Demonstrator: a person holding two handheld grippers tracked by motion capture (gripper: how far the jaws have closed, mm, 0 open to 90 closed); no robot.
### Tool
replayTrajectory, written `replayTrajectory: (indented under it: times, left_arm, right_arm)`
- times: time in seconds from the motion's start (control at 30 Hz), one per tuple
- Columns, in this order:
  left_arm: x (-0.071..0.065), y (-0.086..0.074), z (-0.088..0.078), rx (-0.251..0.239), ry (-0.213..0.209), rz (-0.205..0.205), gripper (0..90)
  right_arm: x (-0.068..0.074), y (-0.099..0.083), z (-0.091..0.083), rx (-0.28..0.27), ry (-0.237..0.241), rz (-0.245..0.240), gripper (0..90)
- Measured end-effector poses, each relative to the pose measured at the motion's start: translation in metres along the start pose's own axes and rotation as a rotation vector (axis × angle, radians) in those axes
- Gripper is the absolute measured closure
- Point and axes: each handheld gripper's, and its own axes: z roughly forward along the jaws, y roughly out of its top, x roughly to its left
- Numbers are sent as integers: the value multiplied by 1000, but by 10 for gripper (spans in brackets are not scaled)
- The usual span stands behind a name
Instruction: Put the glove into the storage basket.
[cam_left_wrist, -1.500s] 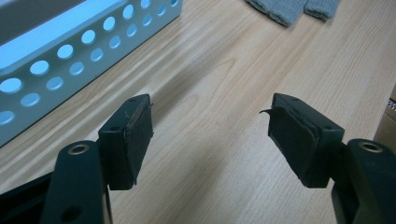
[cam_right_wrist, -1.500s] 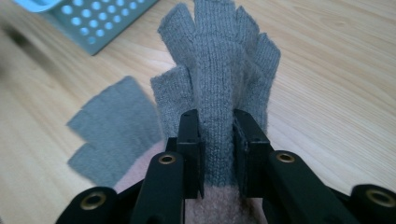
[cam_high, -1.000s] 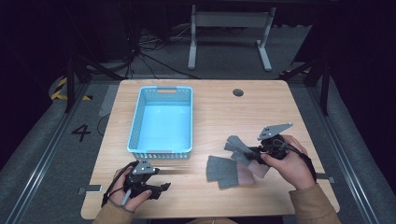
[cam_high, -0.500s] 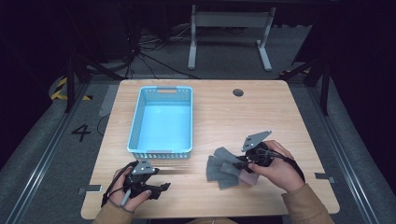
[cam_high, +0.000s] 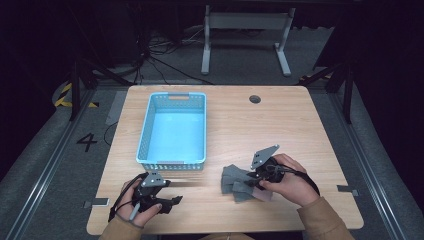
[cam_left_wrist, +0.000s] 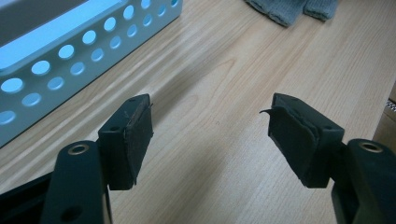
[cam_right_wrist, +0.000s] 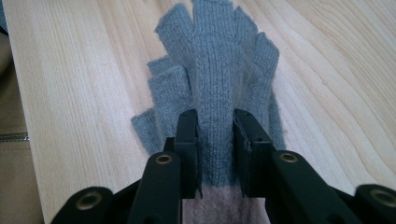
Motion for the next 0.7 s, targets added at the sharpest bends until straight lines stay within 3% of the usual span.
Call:
replayTrajectory:
  times: [0.2, 0.33, 0.4, 0.7]
  left_arm:
    - [0, 1, 1, 2, -1, 2, 315]
    - [0, 1, 2, 2, -6, 1, 315]
    - [0, 2, 2, -1, -4, 6, 315]
    - [-2, 8, 7, 4, -8, 27, 325]
  right_arm:
    - [0, -1, 9, 19, 0, -33, 678]
    - [0, -3, 12, 25, 0, -18, 614]
    - [1, -4, 10, 9, -6, -12, 539]
    - [-2, -11, -5, -46, -55, 37, 512]
